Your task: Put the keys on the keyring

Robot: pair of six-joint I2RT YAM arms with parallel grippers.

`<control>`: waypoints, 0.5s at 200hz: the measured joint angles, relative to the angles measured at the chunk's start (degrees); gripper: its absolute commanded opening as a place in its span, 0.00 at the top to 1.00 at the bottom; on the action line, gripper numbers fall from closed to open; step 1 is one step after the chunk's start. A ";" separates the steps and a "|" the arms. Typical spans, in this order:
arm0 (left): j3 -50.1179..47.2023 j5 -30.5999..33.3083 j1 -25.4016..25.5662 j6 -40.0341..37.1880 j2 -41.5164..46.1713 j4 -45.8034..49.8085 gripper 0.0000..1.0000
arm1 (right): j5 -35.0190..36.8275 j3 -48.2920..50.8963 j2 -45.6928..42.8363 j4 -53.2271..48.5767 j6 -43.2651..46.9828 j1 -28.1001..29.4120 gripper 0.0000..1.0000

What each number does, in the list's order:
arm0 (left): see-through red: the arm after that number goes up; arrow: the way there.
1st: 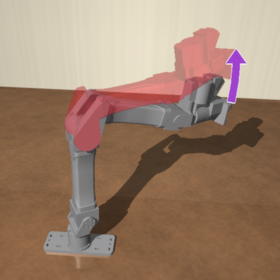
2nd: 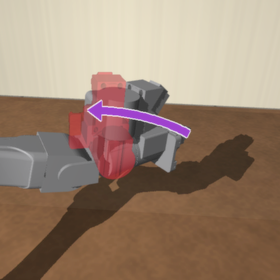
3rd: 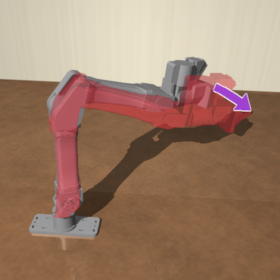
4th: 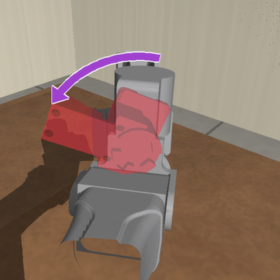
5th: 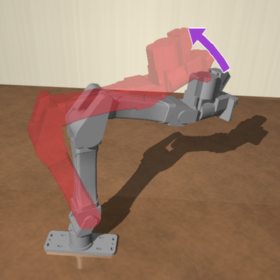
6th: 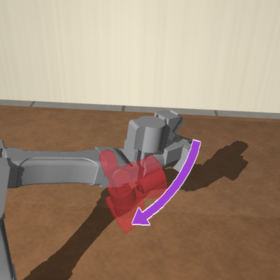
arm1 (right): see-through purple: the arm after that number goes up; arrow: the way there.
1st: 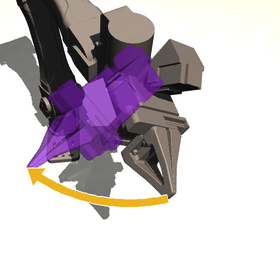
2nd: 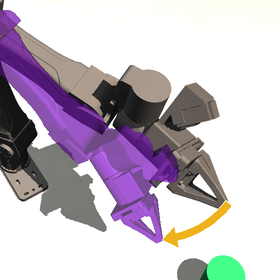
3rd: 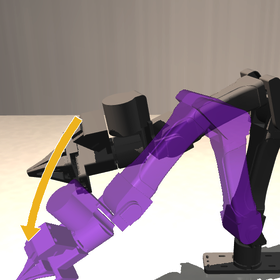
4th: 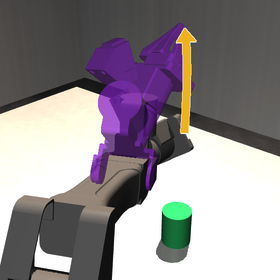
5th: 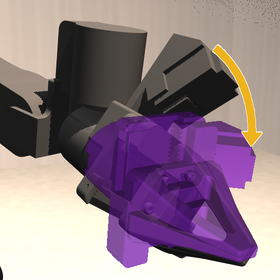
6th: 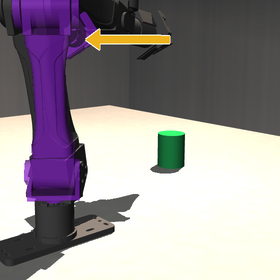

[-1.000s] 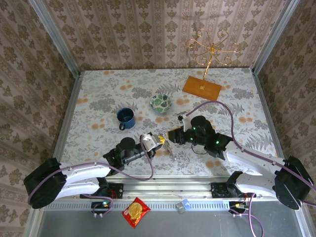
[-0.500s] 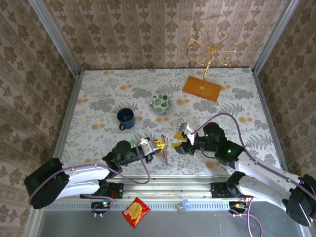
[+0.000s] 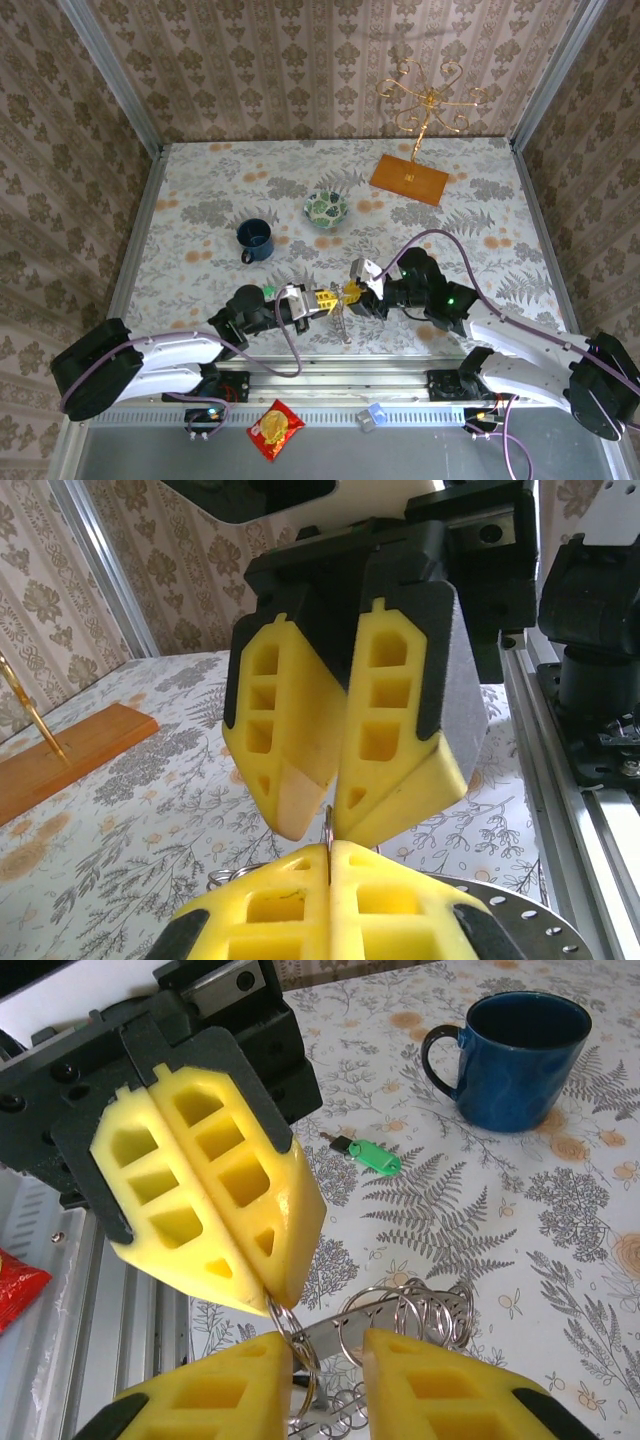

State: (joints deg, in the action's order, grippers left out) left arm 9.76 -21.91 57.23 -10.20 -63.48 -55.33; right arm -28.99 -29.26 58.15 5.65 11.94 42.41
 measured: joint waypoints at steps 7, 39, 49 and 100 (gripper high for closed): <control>0.00 -0.07 0.00 0.00 -0.31 -0.55 1.00 | -0.09 -0.04 0.07 0.02 0.04 0.04 0.78; -0.07 -0.48 -0.33 0.04 -1.57 -2.23 1.00 | -0.59 -0.15 0.57 0.13 0.13 0.24 0.81; -0.07 -0.59 -0.33 0.04 -2.01 -2.80 1.00 | -1.01 -0.35 0.96 0.13 0.13 0.24 0.84; -0.44 0.11 -0.76 0.11 -2.82 -5.05 0.86 | -2.38 -2.12 1.95 -2.19 1.62 0.28 1.00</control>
State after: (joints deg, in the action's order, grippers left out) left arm 9.32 -21.80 56.47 -10.09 -66.30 -60.38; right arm -31.38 -31.38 60.10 3.46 13.56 42.70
